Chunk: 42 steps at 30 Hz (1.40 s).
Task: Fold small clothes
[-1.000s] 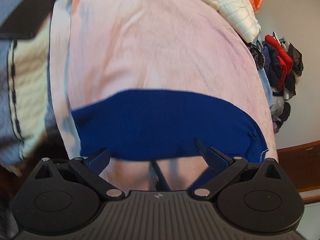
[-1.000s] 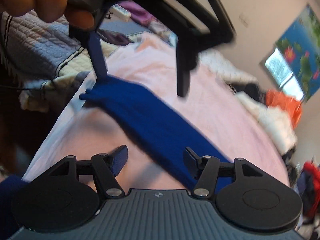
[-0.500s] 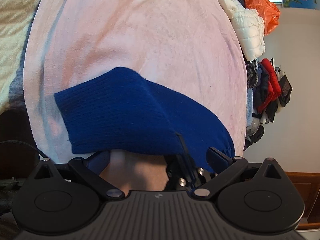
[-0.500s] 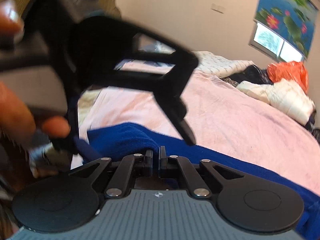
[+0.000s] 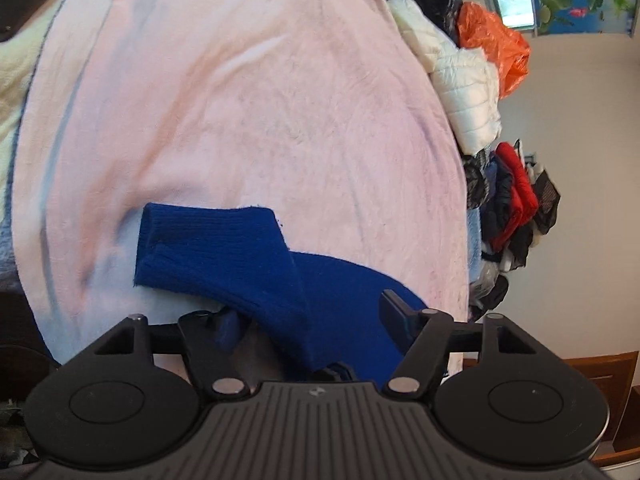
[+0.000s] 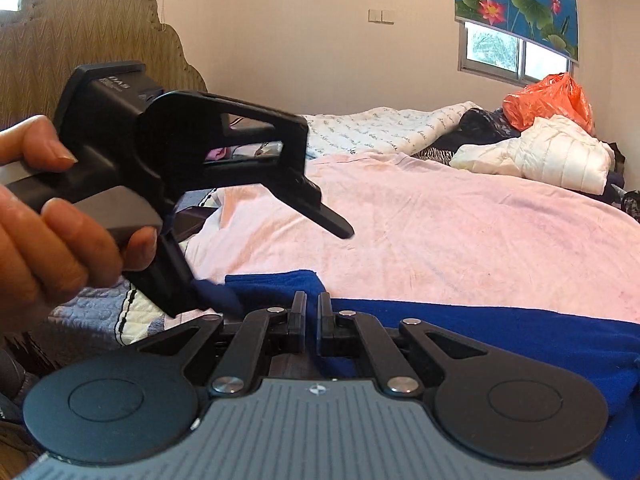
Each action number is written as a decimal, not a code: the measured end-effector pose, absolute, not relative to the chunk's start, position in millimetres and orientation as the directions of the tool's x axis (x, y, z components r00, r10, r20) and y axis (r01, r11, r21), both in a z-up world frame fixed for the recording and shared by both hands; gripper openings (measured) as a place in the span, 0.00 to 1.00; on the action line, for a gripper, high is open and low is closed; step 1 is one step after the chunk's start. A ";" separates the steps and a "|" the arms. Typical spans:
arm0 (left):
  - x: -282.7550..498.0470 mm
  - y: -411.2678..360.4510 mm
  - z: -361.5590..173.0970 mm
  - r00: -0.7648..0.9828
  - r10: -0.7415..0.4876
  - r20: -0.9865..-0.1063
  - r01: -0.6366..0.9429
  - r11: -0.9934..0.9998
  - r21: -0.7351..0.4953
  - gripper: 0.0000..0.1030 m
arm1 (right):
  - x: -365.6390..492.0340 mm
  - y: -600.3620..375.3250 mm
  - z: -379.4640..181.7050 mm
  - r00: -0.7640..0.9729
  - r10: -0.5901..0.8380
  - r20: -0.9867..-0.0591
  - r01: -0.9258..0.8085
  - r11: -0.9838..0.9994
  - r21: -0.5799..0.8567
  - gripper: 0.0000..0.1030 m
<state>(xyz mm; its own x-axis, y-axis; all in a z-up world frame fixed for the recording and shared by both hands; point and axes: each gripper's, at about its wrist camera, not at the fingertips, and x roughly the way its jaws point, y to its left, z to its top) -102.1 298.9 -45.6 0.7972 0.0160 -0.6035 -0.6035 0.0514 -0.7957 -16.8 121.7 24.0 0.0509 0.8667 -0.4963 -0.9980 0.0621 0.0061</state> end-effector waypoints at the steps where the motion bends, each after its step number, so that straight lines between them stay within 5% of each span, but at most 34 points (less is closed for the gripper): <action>1: -100.2 299.2 -50.5 0.787 0.007 -0.616 -0.616 0.035 -0.787 0.65 | -15.8 121.6 22.8 0.055 0.862 -0.503 -0.998 0.068 0.006 0.03; 5: -96.9 298.7 -66.6 0.768 0.009 -0.640 -0.640 -0.005 -0.768 0.51 | -16.8 119.9 14.3 0.080 0.833 -0.547 -0.996 0.089 -0.010 0.17; 7: -98.7 298.3 -62.8 0.768 0.042 -0.639 -0.640 0.026 -0.768 0.37 | -18.0 117.5 11.2 0.097 0.826 -0.555 -0.995 0.099 -0.027 0.44; 13: -97.3 290.7 -34.6 0.790 0.165 -0.590 -0.613 0.229 -0.756 0.08 | -14.5 101.2 14.9 0.199 0.818 -0.540 -0.980 0.171 -0.103 0.58; 18: -84.8 265.9 0.4 0.796 0.328 -0.509 -0.604 0.483 -0.634 0.08 | 21.3 77.9 18.8 0.306 0.797 -0.521 -0.943 0.329 -0.051 0.74; 25: -36.8 263.5 28.1 0.814 0.339 -0.471 -0.574 0.592 -0.566 0.08 | 97.9 6.6 13.5 0.476 0.736 -0.481 -0.728 0.637 0.254 0.88; 36: 50.6 300.3 86.7 0.780 0.494 -0.385 -0.625 0.655 -0.425 0.08 | 152.5 -102.9 -9.7 0.635 0.588 -0.502 -0.408 0.806 0.429 0.90; 42: 97.9 303.1 146.1 0.734 0.635 -0.243 -0.679 0.673 -0.294 0.08 | 141.2 -134.1 -18.8 0.656 0.560 -0.506 -0.373 0.823 0.428 0.91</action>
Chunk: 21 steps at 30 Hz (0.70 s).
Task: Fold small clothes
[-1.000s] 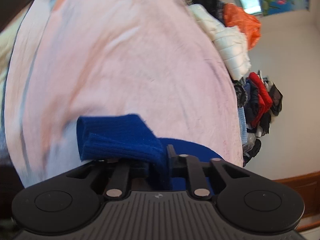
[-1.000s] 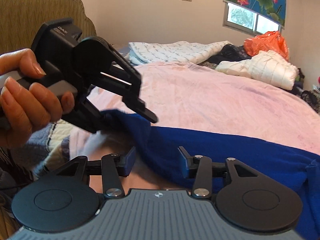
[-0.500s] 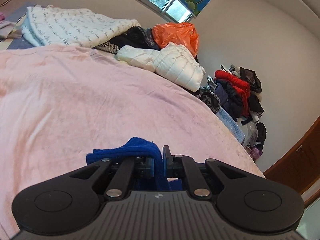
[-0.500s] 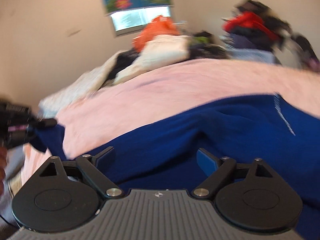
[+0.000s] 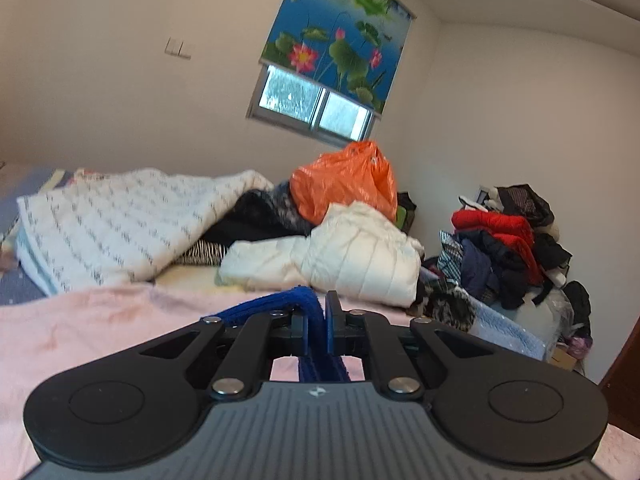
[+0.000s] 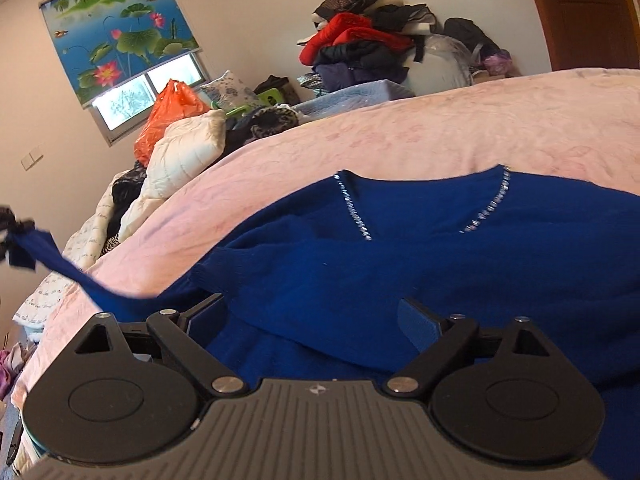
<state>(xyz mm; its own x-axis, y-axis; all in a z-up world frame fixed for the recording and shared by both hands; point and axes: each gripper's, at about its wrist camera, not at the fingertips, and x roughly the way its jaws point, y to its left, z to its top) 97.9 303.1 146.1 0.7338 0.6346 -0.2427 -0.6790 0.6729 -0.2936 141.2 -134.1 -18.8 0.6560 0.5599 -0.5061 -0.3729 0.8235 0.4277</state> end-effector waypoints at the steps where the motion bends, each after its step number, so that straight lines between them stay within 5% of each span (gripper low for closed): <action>1: 105.2 299.8 156.2 0.743 0.629 -0.228 -0.669 0.683 -0.294 0.08 | 141.2 -138.3 -20.1 0.655 0.557 -0.511 -0.364 0.825 0.432 0.92; 9: 158.3 185.9 176.9 0.925 0.354 -0.138 -0.377 0.904 -0.204 0.08 | 138.4 -170.4 -27.9 0.683 0.517 -0.516 -0.296 0.842 0.451 0.92; 15: 183.3 83.8 134.1 0.970 -0.018 -0.243 -0.030 0.981 -0.191 0.08 | 133.3 -203.8 -29.8 0.731 0.469 -0.496 -0.206 0.845 0.494 0.94; 21: 193.5 4.2 88.6 0.903 -0.256 -0.346 0.202 0.962 -0.185 0.08 | 128.3 -239.5 -32.6 0.774 0.428 -0.466 -0.133 0.830 0.541 0.94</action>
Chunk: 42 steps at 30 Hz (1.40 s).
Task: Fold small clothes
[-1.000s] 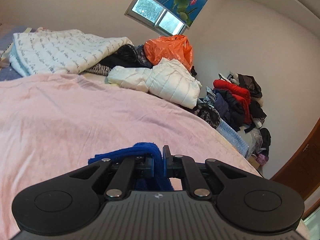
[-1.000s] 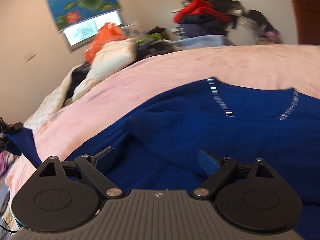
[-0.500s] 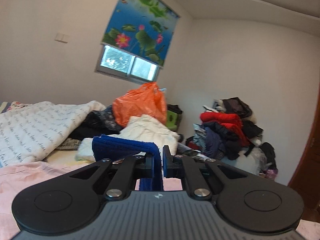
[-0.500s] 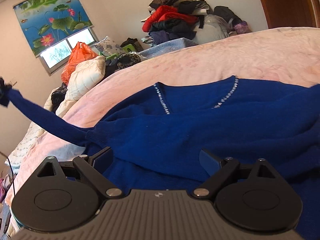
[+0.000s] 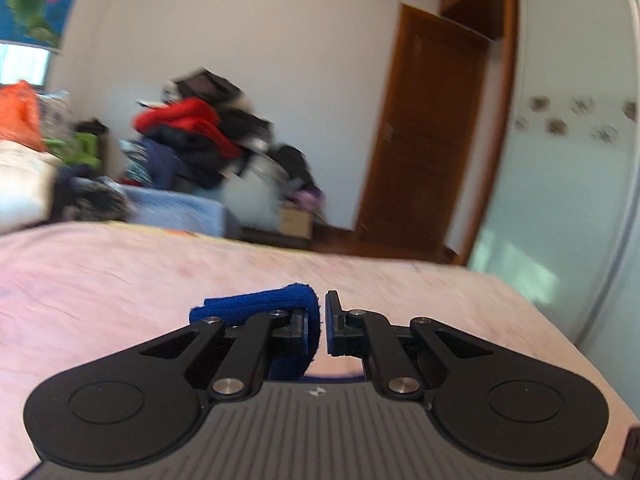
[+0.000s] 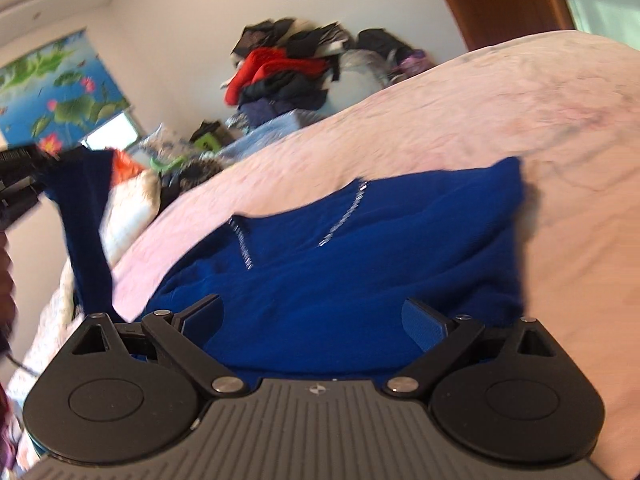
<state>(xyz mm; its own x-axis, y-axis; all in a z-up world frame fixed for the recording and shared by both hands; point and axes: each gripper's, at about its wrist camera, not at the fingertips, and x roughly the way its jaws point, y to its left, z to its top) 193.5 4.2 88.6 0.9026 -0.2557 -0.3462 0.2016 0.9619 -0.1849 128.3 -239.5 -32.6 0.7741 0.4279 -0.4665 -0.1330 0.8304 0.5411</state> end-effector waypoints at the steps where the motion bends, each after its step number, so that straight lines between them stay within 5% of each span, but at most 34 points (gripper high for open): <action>1: 195.2 -8.0 80.1 0.886 -0.286 -0.365 0.233 0.955 -0.184 0.08 | 125.8 -245.3 -33.7 0.782 0.418 -0.462 -0.117 0.827 0.551 0.94; 12: 189.6 -114.6 8.7 0.693 -0.500 -0.520 0.489 0.855 -0.171 0.08 | 111.9 -323.5 -45.1 0.864 0.255 -0.434 0.075 0.787 0.613 0.95; 20: 179.5 -154.7 -21.4 0.584 -0.503 -0.637 0.604 0.793 -0.073 0.16 | 116.2 -343.8 -53.9 0.875 0.227 -0.428 0.091 0.790 0.606 0.95; 23: 172.2 -153.7 -22.7 0.546 -0.533 -0.646 0.640 0.763 -0.090 0.56 | 120.1 -341.2 -50.8 0.876 0.250 -0.412 0.056 0.796 0.602 0.95; 24: 166.9 -152.3 -20.9 0.542 -0.553 -0.632 0.657 0.748 -0.092 0.83 | 118.6 -339.5 -48.4 0.878 0.259 -0.404 0.043 0.796 0.604 0.95; 25: 160.4 -151.3 -19.0 0.555 -0.568 -0.608 0.673 0.736 -0.074 0.93 | 119.2 -339.3 -46.5 0.879 0.266 -0.395 0.032 0.795 0.606 0.95; 30: 124.0 -140.9 -10.7 0.570 -0.590 -0.572 0.763 0.637 0.104 0.94 | 136.0 -340.1 -38.0 0.863 0.366 -0.349 -0.053 0.752 0.657 0.96; 36: 101.4 -85.6 6.9 0.522 -0.621 -0.585 0.803 0.589 0.092 0.94 | 176.1 -326.1 -39.8 0.755 0.567 -0.330 -0.141 0.632 0.762 0.94; 42: 126.2 -29.4 7.1 0.672 -0.462 -0.579 0.651 0.742 0.164 0.94 | 177.4 -281.8 -27.7 0.718 0.531 -0.450 -0.207 0.780 0.590 0.93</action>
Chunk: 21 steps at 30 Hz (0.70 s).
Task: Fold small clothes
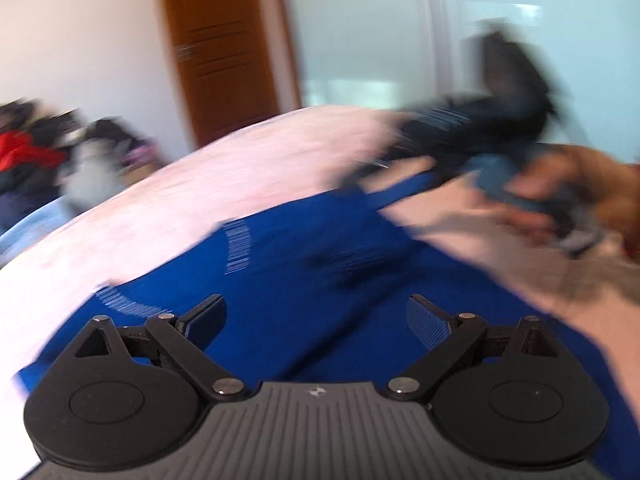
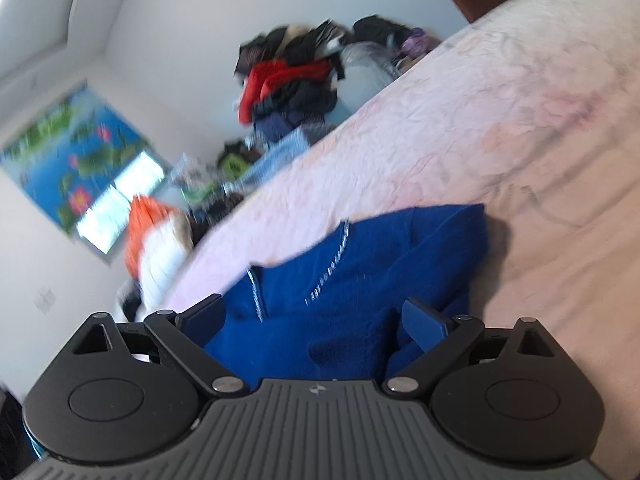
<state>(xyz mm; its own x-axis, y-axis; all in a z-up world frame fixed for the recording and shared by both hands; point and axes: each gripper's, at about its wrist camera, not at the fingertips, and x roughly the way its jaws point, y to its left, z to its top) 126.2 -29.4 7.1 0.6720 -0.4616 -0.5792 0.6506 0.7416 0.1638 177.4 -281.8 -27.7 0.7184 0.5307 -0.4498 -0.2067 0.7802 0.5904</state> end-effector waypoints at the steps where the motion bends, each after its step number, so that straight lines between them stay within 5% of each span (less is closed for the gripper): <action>1: 136.4 -18.9 6.6 0.702 -0.410 -0.583 0.595 0.787 0.163 0.94 | 171.1 -267.1 -21.5 0.723 0.490 -0.487 -0.246 0.841 0.482 0.93; 5: 178.3 20.6 0.8 0.776 -0.202 -0.598 0.358 0.921 0.153 0.94 | 148.3 -200.6 -19.9 0.766 0.263 -0.586 -0.347 0.937 -0.033 0.95; 10: 209.2 49.9 -11.4 0.779 -0.032 -0.626 0.187 0.965 0.183 0.94 | 161.5 -193.6 -40.8 0.820 -0.012 -0.572 -0.178 0.945 -0.275 0.93; 15: 207.3 67.8 -14.2 0.779 -0.008 -0.626 0.144 0.976 0.166 0.94 | 149.6 -274.0 -20.8 0.869 -0.167 -0.466 0.167 0.985 -0.043 0.91; 18: 204.8 67.7 -13.8 0.787 -0.015 -0.617 0.154 0.973 0.172 0.94 | 139.0 -298.7 -7.7 0.910 0.012 -0.414 0.054 0.987 0.148 0.91; 21: 207.3 55.6 -17.9 0.789 -0.007 -0.614 0.168 0.964 0.205 0.94 | 155.7 -303.0 -6.8 0.848 0.273 -0.455 -0.132 0.939 0.317 0.90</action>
<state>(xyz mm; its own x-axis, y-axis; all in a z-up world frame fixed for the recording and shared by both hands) 207.3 55.6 -17.9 0.7894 -0.0070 -0.6139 0.1677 0.9644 0.2046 155.7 -303.0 -6.8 0.8478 0.2727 -0.4548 -0.1323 0.9393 0.3165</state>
